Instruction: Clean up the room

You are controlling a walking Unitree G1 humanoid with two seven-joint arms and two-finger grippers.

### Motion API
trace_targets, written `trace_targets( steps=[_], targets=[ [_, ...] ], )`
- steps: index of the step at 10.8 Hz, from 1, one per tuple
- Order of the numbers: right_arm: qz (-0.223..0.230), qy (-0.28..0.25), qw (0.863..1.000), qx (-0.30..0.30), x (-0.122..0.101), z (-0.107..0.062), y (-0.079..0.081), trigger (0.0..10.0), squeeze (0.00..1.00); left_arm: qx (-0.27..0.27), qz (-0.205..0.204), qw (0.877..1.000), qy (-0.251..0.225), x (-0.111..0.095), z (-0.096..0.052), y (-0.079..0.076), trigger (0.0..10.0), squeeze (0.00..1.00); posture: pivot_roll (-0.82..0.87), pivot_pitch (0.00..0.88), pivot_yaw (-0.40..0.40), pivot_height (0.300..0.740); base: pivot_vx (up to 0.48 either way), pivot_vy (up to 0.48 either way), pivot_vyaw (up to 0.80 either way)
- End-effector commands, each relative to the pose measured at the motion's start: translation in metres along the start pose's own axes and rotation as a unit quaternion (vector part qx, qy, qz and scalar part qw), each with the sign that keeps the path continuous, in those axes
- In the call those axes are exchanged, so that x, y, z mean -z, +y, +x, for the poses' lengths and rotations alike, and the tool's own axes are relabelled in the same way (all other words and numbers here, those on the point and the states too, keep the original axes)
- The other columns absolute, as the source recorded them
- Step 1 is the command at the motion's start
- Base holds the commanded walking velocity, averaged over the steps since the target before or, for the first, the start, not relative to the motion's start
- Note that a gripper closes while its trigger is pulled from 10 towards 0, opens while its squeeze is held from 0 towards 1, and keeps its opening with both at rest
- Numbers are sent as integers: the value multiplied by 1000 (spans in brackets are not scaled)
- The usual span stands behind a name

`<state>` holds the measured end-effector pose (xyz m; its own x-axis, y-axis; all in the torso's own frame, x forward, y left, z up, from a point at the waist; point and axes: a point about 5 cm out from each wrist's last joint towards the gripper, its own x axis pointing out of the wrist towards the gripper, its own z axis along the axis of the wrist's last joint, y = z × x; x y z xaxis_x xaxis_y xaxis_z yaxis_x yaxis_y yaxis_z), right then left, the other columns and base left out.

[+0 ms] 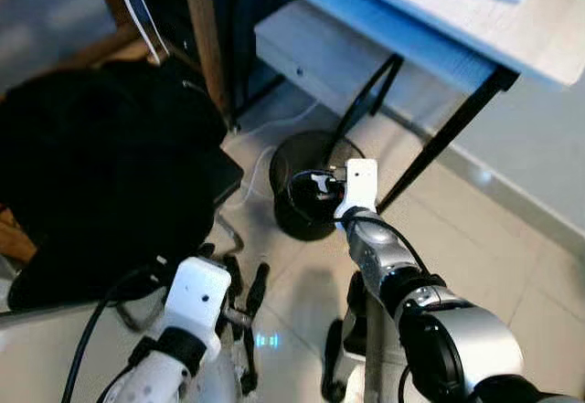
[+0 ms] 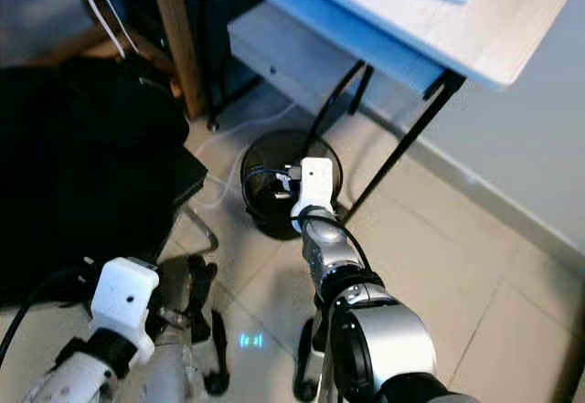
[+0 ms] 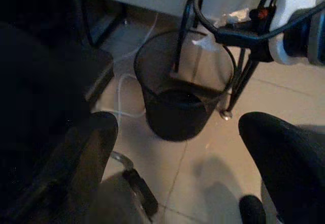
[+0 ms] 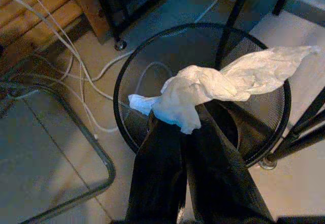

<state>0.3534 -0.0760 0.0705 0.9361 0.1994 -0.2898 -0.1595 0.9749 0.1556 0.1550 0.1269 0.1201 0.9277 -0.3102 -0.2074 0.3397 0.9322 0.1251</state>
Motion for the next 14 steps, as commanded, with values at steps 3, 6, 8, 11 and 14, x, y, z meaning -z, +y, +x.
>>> trace_targets(
  steps=[3, 6, 8, 11, 14],
  targets=[
    [-9, 28, 999, 19, 7, -1, -4, 10000, 0, 10, -9, 1000, 11, 0, -8, -8, 10000, 0, 364, 359, -65, 578, 0, 0, 0],
    [-18, 19, 999, 32, 3, 0, -9, 10000, 0, 23, -6, 1000, 5, 1, 3, -8, 10000, 0, 323, 319, -64, 578, 0, 0, 0],
    [-21, -5, 999, 39, -12, 3, -13, 10000, 0, 30, -2, 1000, -9, -1, 18, -5, 10000, 0, 298, 283, -66, 578, 0, 0, 0],
    [-10, -4, 999, 53, -14, 3, -18, 10000, 0, 34, 5, 999, -19, -3, 25, -5, 10000, 0, 297, 263, -67, 578, 0, 0, 0],
    [4, -4, 999, 53, -16, 4, -14, 10000, 0, 34, 7, 999, -24, -4, 28, -5, 10000, 0, 305, 270, -74, 578, 0, 0, 0]
  ],
)
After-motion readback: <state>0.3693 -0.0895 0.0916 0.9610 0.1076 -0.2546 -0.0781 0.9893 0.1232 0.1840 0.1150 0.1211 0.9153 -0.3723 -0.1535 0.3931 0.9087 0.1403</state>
